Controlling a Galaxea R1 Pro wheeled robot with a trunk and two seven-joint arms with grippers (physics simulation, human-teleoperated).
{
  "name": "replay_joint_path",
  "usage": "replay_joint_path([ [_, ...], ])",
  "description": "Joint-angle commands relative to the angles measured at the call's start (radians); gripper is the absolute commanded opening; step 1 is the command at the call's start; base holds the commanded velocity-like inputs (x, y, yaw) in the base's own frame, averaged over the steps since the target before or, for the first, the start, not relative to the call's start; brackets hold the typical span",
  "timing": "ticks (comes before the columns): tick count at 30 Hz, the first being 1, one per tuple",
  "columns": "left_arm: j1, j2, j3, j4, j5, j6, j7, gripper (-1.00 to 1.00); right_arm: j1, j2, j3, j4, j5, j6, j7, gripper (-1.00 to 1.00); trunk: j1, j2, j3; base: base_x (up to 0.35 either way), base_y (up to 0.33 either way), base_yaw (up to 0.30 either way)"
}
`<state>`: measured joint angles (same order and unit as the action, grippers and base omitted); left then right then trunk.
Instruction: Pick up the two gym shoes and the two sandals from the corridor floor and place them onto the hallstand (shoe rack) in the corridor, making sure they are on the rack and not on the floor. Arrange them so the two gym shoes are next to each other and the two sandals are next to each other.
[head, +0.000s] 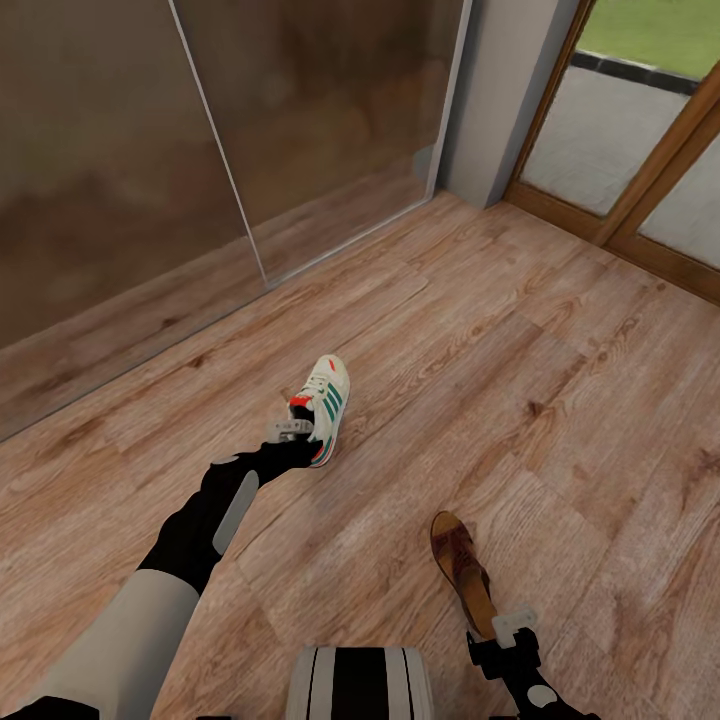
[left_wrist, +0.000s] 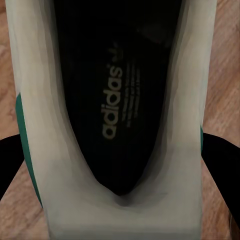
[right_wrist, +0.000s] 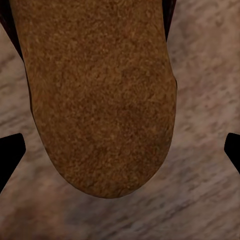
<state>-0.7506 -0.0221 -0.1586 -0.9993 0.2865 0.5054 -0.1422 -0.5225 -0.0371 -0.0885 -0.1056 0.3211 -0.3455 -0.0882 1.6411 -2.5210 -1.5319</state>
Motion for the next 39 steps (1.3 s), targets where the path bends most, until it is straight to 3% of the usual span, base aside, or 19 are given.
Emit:
replay_joint_path([
  [1,0.0,0.0,0.001,-0.001,0.003,0.005,0.0,-1.0,-0.001,0.0,-0.008,0.001,0.01,-0.004,-0.002,1.0,0.0,0.0,-0.001,0.0,0.0,0.0],
  [7,0.0,0.0,0.001,-0.001,0.003,0.005,0.0,-1.0,-0.001,0.0,-0.008,0.001,0.01,-0.004,-0.002,1.0,0.001,-0.001,-0.012,0.0,0.0,0.0],
  [39,0.0,0.0,0.001,-0.001,0.003,0.005,0.0,-1.0,-0.001,0.0,-0.008,0.001,0.012,-0.003,-0.002,1.0,0.001,-0.001,-0.013,0.03,0.0,0.002],
])
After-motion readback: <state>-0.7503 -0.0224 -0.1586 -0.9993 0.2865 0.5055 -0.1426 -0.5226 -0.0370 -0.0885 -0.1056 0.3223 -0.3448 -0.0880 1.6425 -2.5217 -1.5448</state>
